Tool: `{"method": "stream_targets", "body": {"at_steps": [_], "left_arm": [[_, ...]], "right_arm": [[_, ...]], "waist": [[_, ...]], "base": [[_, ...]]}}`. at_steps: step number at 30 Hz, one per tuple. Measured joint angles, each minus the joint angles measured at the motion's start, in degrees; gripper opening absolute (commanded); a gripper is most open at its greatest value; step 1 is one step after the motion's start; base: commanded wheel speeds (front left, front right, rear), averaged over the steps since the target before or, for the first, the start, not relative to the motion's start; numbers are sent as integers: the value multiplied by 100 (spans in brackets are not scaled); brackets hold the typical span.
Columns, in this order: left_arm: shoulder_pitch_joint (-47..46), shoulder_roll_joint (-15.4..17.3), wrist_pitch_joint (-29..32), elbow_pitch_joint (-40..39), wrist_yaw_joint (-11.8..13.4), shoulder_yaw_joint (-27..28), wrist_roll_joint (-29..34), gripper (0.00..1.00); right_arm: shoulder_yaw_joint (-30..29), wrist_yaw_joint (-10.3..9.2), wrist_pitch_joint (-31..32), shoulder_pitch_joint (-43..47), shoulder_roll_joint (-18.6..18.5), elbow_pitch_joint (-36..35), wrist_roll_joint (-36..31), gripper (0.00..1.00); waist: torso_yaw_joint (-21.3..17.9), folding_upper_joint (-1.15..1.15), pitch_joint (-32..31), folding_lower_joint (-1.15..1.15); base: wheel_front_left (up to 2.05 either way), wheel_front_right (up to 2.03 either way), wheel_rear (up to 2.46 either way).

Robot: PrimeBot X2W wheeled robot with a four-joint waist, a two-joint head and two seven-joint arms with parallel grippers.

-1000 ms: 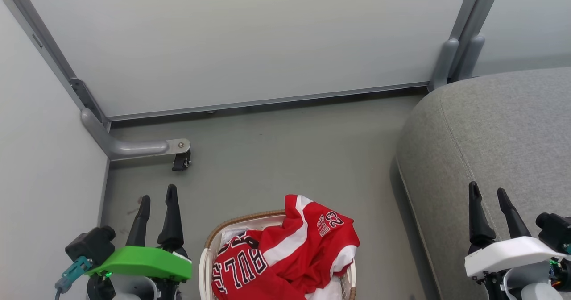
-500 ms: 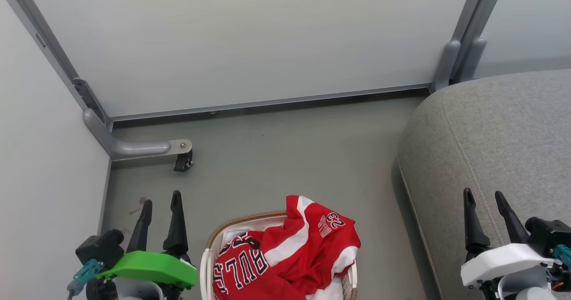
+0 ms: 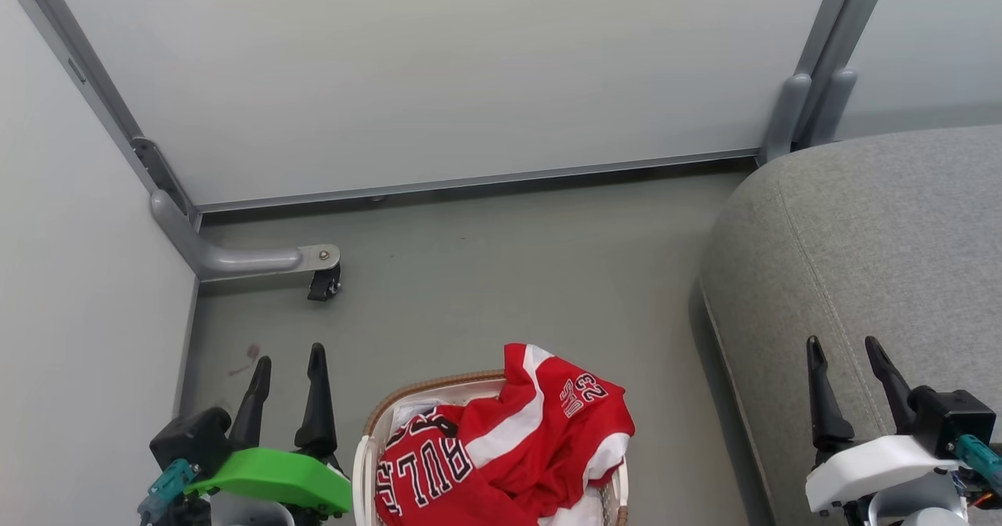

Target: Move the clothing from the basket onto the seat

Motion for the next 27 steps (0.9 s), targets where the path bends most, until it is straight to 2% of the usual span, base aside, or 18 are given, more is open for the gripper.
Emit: {"method": "stream_targets", "body": {"at_steps": [17, 27], "left_arm": [[4, 5, -179, 171, 0, -80, 548, 100], [3, 5, -199, 221, 0, -80, 564, 100]], "right_arm": [[14, 1, -183, 29, -8, -1, -767, 100], [18, 3, -185, 36, -9, -3, -773, 100]], "waist": [[20, 0, 27, 0], [14, 0, 40, 0]], "base": [[0, 0, 0], [0, 0, 0]]}}
